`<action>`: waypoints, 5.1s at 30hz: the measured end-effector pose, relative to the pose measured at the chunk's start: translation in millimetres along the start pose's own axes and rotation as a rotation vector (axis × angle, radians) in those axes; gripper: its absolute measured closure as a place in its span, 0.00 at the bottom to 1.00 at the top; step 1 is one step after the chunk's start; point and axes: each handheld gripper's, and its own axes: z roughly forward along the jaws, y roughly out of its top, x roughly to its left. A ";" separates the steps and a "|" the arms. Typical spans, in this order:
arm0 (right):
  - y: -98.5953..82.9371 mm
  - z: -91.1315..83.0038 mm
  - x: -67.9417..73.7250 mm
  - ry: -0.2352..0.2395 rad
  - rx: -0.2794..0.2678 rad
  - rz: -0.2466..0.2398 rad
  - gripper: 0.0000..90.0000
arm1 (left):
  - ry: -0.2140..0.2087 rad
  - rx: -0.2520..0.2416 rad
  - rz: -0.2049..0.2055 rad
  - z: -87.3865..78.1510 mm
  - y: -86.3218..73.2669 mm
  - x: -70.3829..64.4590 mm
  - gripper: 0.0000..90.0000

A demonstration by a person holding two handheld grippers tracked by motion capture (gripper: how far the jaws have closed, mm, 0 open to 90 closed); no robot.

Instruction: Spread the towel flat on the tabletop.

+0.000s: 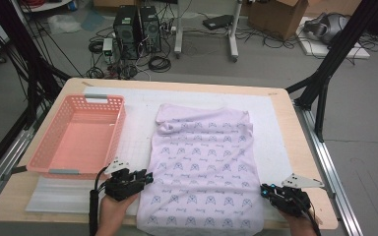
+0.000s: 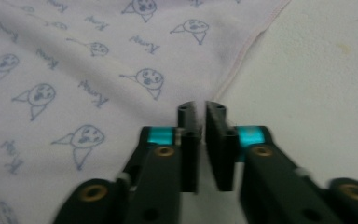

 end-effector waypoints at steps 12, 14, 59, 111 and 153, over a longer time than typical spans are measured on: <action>-10.4 -6.2 14.6 0.024 0.011 -0.043 0.83 | -0.048 0.035 0.077 -17.0 -24.6 -9.6 0.77; -11.3 -7.3 14.4 0.056 0.016 -0.036 0.97 | -0.015 0.048 0.102 -17.5 -24.1 -11.6 0.96; -21.7 -33.6 19.9 0.042 -0.039 0.040 0.75 | -0.013 -0.006 0.103 -31.7 -32.5 -21.7 0.68; -13.9 -13.4 13.4 -0.024 0.016 0.047 0.99 | 0.013 0.035 0.073 -13.6 -16.6 -10.4 0.85; 25.4 10.7 -15.0 -0.102 -0.120 -0.061 0.65 | -0.031 -0.182 0.298 24.8 40.2 -1.9 0.29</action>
